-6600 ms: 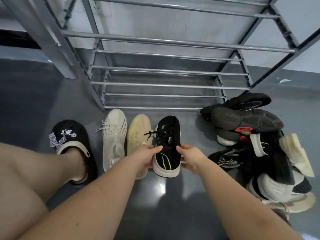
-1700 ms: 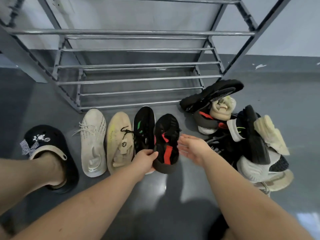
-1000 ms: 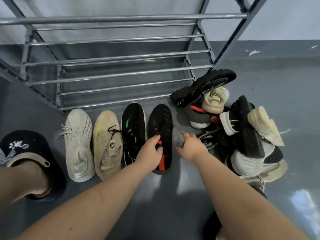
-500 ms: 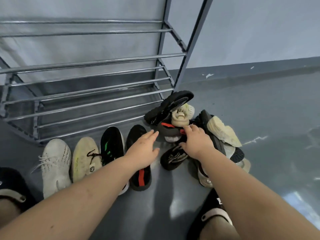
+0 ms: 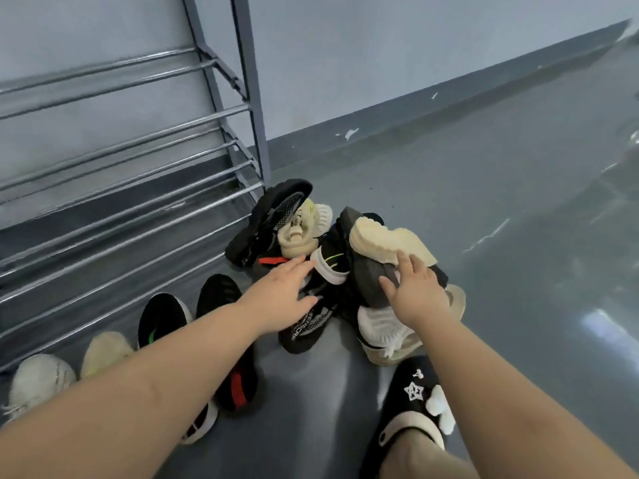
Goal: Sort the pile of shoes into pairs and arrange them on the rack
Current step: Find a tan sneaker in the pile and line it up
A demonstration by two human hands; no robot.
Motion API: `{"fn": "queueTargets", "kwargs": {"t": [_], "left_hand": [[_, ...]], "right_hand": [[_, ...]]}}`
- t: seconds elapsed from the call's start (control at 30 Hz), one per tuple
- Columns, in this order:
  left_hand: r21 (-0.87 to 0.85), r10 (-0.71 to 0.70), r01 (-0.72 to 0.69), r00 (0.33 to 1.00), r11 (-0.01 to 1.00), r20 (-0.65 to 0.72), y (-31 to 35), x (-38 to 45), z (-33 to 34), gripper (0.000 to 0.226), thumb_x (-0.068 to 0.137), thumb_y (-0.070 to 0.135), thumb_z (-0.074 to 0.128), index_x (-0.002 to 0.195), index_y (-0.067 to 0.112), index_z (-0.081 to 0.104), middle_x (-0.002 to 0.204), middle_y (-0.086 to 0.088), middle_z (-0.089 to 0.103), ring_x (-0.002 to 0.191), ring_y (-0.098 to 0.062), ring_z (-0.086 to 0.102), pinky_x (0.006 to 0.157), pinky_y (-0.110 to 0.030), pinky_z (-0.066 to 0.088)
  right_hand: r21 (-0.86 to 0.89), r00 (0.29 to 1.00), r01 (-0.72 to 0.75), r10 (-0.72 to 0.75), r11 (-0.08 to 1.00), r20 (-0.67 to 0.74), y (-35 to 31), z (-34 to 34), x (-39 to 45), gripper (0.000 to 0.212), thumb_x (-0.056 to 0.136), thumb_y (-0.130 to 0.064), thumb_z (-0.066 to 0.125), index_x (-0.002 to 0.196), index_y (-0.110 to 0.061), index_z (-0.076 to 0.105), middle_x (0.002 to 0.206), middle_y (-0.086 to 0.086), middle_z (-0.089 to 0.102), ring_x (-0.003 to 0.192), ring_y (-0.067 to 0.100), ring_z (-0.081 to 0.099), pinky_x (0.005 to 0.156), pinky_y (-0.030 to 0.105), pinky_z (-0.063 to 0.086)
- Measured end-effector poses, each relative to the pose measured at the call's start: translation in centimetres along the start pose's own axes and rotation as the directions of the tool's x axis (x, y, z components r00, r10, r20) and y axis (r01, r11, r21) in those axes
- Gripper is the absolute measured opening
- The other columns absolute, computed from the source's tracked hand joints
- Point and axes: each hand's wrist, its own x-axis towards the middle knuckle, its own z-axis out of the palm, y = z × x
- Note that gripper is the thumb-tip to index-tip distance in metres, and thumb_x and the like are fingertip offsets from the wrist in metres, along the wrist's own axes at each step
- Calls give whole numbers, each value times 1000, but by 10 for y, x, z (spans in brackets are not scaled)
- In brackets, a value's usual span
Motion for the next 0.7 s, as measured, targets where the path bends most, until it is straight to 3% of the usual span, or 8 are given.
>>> {"fn": "queueTargets", "kwargs": {"t": [0.17, 0.27, 0.33, 0.4, 0.5, 0.6, 0.7], "left_hand": [[-164, -70, 61, 996, 985, -50, 33, 56, 0, 59, 95, 32, 48, 149, 23, 23, 151, 2, 32, 133, -15, 38, 105, -26, 30], [-386, -150, 117, 987, 915, -56, 50, 91, 5, 61, 95, 33, 50, 148, 20, 24, 153, -2, 30, 139, -17, 31, 112, -29, 25], [-516, -229, 168, 972, 840, -56, 59, 109, 6, 62, 94, 38, 49, 148, 19, 25, 154, -2, 29, 140, -18, 31, 114, -31, 24], [-541, -295, 240, 956, 806, -14, 62, 123, 9, 63, 94, 44, 46, 148, 19, 27, 152, -1, 33, 139, -21, 32, 115, -34, 25], [-564, -326, 287, 945, 775, 32, 60, 133, 18, 56, 90, 47, 49, 138, 19, 44, 138, -2, 51, 126, -25, 47, 108, -44, 37], [-626, -347, 282, 938, 727, 19, 53, 135, 25, 41, 91, 32, 56, 128, 14, 54, 125, -5, 60, 115, -24, 56, 101, -43, 44], [-717, -299, 225, 954, 660, 24, 53, 129, 24, 38, 91, 15, 58, 128, 11, 50, 123, -7, 59, 110, -21, 57, 87, -32, 52]], "right_hand": [[96, 999, 51, -52, 994, 9, 5, 3, 19, 60, 101, -45, 26, 153, -24, 6, 161, 1, 8, 147, 25, 9, 116, 40, 19], [158, 993, 108, -114, 982, 32, 0, 3, 28, 59, 101, -43, 26, 154, -24, 6, 161, 0, 6, 148, 23, 5, 119, 38, 10], [179, 989, 142, -146, 974, 9, -4, 6, 32, 57, 101, -42, 28, 153, -22, 13, 160, 0, 13, 147, 22, 11, 118, 37, 13], [205, 987, 153, -141, 967, -72, -7, 7, 35, 51, 101, -39, 31, 148, -19, 29, 154, 2, 30, 141, 23, 27, 114, 35, 22], [261, 985, 126, -88, 957, -152, -9, 4, 41, 40, 100, -35, 34, 133, -17, 47, 135, 4, 50, 121, 26, 45, 99, 36, 34], [322, 985, 99, -48, 942, -164, -8, 1, 46, 38, 100, -35, 37, 131, -16, 49, 131, 6, 52, 116, 27, 46, 94, 38, 39], [311, 986, 92, -42, 946, -163, -9, 3, 46, 44, 98, -38, 40, 137, -19, 43, 134, 7, 47, 120, 27, 44, 97, 38, 37]]}}
